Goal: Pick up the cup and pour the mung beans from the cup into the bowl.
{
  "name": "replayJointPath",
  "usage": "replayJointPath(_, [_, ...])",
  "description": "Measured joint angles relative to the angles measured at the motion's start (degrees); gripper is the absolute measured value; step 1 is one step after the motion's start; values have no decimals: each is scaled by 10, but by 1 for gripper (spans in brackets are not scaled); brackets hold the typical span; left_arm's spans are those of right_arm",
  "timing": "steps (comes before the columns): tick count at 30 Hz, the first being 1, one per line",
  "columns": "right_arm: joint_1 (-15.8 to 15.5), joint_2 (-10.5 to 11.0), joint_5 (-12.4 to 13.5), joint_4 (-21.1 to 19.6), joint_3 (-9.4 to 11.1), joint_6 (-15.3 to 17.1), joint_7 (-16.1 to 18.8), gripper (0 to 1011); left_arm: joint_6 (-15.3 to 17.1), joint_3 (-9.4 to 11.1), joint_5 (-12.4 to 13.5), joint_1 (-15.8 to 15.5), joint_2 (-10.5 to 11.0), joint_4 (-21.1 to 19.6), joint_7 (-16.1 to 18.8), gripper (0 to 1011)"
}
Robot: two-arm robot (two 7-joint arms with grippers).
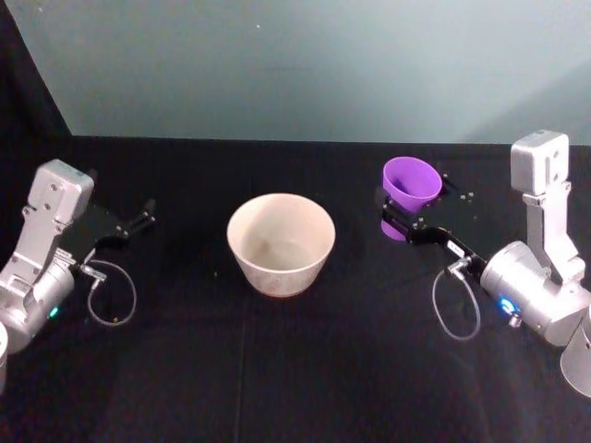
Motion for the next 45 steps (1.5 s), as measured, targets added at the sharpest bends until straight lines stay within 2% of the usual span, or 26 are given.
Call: replayJointPath(45, [0, 0, 0, 0, 0, 0, 0, 729, 0, 0, 0, 0, 0, 0, 0, 1000])
